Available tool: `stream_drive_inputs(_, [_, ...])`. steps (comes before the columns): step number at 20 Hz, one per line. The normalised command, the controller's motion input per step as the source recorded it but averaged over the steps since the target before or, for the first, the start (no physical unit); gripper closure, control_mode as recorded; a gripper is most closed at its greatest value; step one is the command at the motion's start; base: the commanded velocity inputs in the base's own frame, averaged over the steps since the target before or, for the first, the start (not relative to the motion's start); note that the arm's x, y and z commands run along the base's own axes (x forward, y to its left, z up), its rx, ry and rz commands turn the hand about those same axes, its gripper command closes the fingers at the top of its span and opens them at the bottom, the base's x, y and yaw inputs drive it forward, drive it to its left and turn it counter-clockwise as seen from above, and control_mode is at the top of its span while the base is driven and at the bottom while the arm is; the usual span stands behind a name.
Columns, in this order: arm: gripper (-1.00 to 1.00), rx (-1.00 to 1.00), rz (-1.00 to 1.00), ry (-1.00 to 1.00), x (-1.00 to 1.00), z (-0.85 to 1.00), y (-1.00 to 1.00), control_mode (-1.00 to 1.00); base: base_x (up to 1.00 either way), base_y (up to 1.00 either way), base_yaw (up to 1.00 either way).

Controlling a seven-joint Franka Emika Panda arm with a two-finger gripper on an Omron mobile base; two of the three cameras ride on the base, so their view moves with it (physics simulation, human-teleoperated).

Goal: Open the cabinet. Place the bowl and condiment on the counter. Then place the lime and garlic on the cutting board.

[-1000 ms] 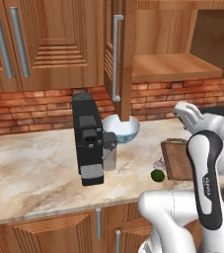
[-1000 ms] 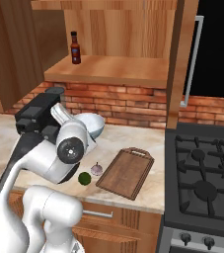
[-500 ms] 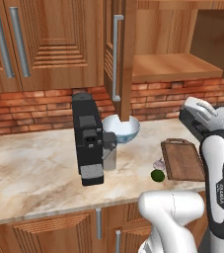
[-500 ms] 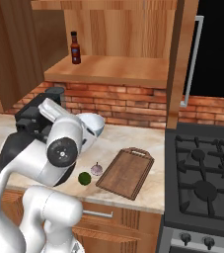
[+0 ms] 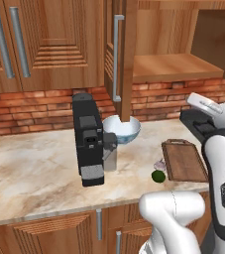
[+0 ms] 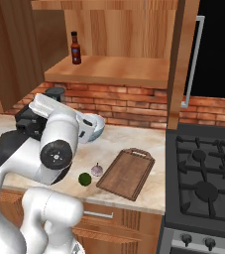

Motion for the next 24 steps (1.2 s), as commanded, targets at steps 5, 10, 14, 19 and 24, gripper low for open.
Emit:
stream_drive_inputs(5, [-1.00, -0.07, 0.04, -0.11, 0.12, 0.34, 0.04, -1.00, 0.00, 0.00, 0.00])
stream_drive_inputs(10, [-1.00, -0.06, 0.04, -0.08, 0.07, 0.39, 0.02, -1.00, 0.00, 0.00, 0.00])
stream_drive_inputs(14, [-1.00, -0.07, 0.04, -0.19, 0.02, 0.16, 0.04, -1.00, 0.00, 0.00, 0.00])
stream_drive_inputs(19, [-1.00, -0.06, 0.05, -0.22, 0.01, 0.09, 0.02, -1.00, 0.00, 0.00, 0.00])
stream_drive_inputs(24, [-1.00, -0.07, 0.03, -0.16, 0.15, 0.14, 0.07, -1.00, 0.00, 0.00, 0.00])
